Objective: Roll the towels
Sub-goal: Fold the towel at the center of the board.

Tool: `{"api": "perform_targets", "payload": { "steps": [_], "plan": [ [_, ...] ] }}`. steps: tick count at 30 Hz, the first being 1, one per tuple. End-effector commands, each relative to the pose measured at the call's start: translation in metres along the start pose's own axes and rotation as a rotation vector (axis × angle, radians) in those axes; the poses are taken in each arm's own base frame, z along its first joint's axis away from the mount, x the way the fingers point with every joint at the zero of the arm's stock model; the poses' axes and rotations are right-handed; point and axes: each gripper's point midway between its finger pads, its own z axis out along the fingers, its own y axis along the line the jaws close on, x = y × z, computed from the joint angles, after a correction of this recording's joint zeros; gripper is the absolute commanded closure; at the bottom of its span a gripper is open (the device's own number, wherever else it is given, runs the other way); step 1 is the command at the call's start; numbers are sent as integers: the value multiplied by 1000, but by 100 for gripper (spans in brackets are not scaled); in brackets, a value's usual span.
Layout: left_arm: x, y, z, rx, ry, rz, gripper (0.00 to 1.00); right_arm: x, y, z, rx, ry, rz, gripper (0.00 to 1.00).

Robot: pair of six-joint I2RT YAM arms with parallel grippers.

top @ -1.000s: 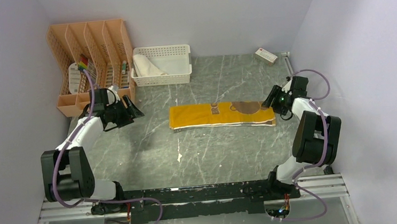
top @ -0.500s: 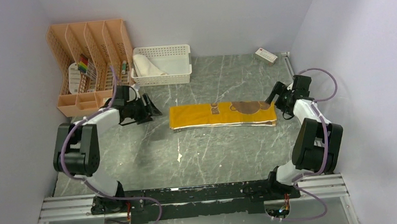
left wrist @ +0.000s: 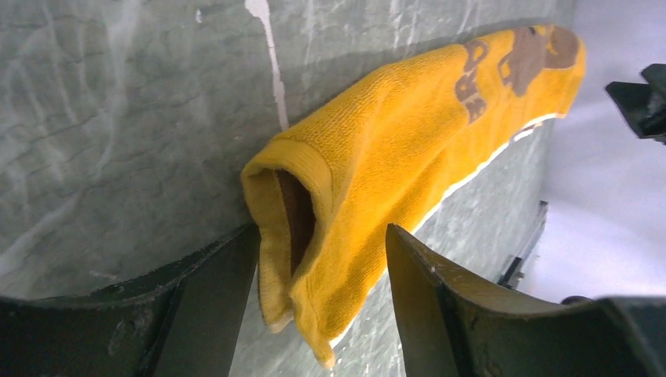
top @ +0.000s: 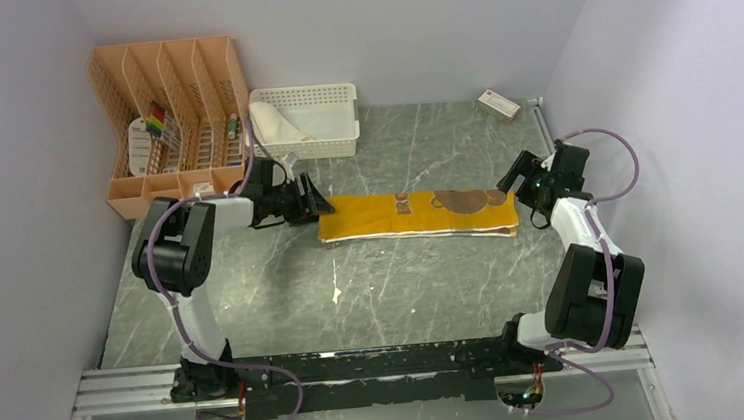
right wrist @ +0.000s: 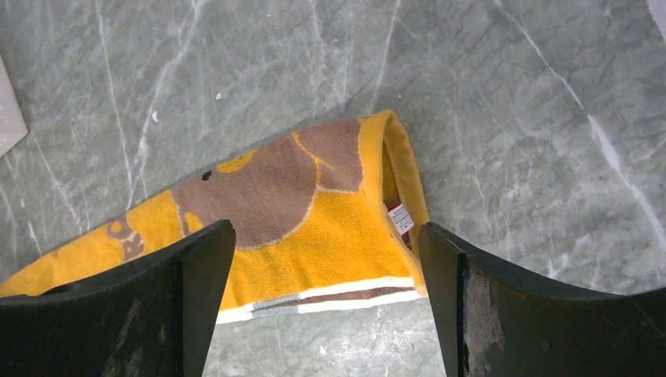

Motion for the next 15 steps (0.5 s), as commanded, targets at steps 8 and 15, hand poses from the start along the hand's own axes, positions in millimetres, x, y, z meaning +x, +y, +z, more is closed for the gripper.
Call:
{"api": "perform_targets", "payload": {
  "steps": [8,15],
  "plan": [
    [55,27,13,12,95,-97,29,5,7,0,-62,-8,0,12],
    [60,68,-7,-140,13,-115,29,7,11,-2,-90,-6,-9,12]
  ]
}}
